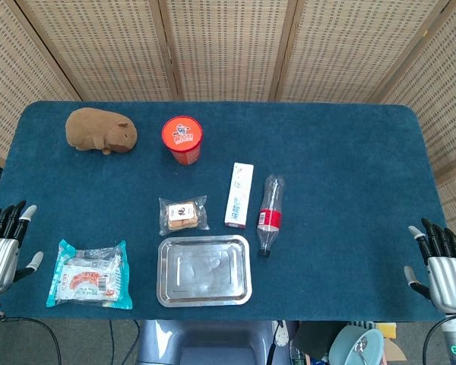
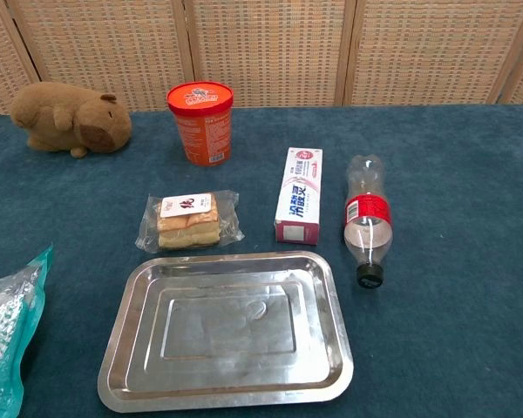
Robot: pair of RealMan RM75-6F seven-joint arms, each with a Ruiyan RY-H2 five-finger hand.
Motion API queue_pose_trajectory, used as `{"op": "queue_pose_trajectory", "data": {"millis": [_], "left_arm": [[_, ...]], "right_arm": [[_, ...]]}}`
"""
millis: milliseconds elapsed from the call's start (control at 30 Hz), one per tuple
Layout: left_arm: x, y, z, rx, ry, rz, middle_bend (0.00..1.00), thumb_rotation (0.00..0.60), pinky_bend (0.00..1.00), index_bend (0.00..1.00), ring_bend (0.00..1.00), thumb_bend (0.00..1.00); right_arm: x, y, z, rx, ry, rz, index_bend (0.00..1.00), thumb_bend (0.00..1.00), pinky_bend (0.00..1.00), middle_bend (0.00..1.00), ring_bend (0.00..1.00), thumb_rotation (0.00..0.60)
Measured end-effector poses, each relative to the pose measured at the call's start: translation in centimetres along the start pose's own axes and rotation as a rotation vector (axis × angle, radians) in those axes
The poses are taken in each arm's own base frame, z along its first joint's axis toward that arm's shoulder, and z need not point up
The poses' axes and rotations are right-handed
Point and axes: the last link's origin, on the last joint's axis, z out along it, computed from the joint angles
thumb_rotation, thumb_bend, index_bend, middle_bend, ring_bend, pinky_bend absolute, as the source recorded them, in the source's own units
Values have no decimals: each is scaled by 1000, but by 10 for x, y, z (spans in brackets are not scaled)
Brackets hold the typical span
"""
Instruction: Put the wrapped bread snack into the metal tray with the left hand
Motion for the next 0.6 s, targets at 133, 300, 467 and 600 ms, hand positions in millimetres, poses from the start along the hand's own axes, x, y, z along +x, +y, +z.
{"op": "queue_pose_trajectory", "data": {"millis": [133,300,467,600], "left_arm": [[-1,0,1,0,-7,-3,0,600,0,0,0,318],[-4,-1,2,-2,-19,-10,0,600,0,0,0,318],[-5,0,0,-22,-40,-28,0,600,0,0,0,319],[-3,1,0,-38,-56,-28,0,600,0,0,0,319]], "right_arm": [[0,0,2,0,2,0,97,385,0,0,0,600],[0,-2,2,6,1,-9,97,385,0,0,0,600],[-1,-3,2,9,0,-11,97,385,0,0,0,600],[-1,-1,3,6,0,-4,97,385,0,0,0,600]]}}
